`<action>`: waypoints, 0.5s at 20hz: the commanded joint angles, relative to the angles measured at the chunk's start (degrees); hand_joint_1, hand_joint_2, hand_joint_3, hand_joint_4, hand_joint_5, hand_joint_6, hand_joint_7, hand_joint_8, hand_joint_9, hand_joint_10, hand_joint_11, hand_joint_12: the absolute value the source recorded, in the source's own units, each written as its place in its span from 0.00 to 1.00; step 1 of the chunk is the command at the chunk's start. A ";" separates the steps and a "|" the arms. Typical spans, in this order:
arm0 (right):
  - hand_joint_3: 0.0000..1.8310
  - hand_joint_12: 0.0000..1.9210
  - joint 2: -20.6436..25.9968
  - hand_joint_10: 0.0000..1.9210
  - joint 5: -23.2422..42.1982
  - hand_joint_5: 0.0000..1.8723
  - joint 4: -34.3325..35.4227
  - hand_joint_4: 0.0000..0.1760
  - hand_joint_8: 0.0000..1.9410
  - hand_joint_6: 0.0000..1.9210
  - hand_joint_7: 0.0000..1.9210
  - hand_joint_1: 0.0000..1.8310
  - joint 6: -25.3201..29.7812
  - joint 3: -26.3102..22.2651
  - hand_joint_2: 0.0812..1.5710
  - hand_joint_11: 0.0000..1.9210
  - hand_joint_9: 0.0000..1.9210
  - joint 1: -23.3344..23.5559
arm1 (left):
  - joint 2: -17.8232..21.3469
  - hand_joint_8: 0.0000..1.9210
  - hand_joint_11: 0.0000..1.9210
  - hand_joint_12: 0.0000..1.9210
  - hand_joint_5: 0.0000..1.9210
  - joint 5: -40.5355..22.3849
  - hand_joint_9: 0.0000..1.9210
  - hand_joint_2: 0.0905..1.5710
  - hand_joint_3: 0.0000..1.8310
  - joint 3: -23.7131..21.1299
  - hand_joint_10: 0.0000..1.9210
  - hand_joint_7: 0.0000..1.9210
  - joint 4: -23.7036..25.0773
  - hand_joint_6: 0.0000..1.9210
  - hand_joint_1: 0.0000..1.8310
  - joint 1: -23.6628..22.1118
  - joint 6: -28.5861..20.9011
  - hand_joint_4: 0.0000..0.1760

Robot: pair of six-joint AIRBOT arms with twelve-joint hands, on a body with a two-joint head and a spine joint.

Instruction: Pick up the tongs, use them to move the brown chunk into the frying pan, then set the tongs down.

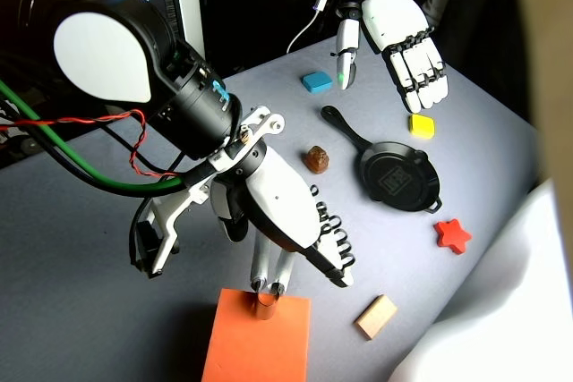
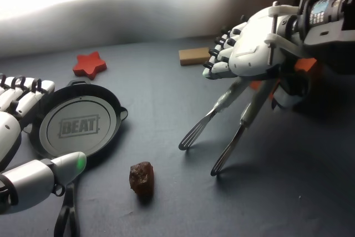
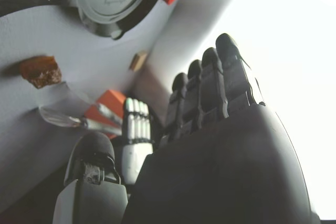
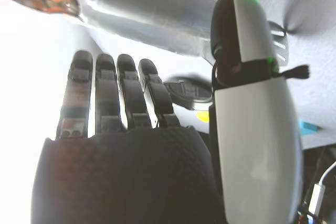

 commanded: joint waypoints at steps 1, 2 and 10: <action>0.00 0.00 0.83 0.00 4.42 0.00 -1.47 0.00 0.00 0.00 0.00 0.58 -0.10 -0.36 0.62 0.00 0.00 0.28 | 0.20 0.00 0.00 0.18 0.02 -5.84 0.04 0.75 0.00 0.27 0.00 0.04 2.39 0.00 0.00 -0.74 0.18 0.00; 0.00 0.00 1.06 0.00 4.43 0.00 -1.49 0.00 0.00 0.00 0.00 0.58 -0.07 -0.61 0.61 0.00 0.00 0.07 | 0.19 0.00 0.00 0.18 0.02 -5.98 0.04 0.75 0.00 0.26 0.00 0.04 2.26 0.00 0.00 -0.81 0.18 0.00; 0.00 0.00 2.58 0.00 5.12 0.00 -4.34 0.00 0.00 0.00 0.00 0.59 1.75 -2.01 0.55 0.00 0.00 0.47 | -0.50 0.00 0.00 0.21 0.03 -6.63 0.05 0.75 0.00 0.51 0.00 0.05 0.67 0.00 0.00 -1.02 0.66 0.00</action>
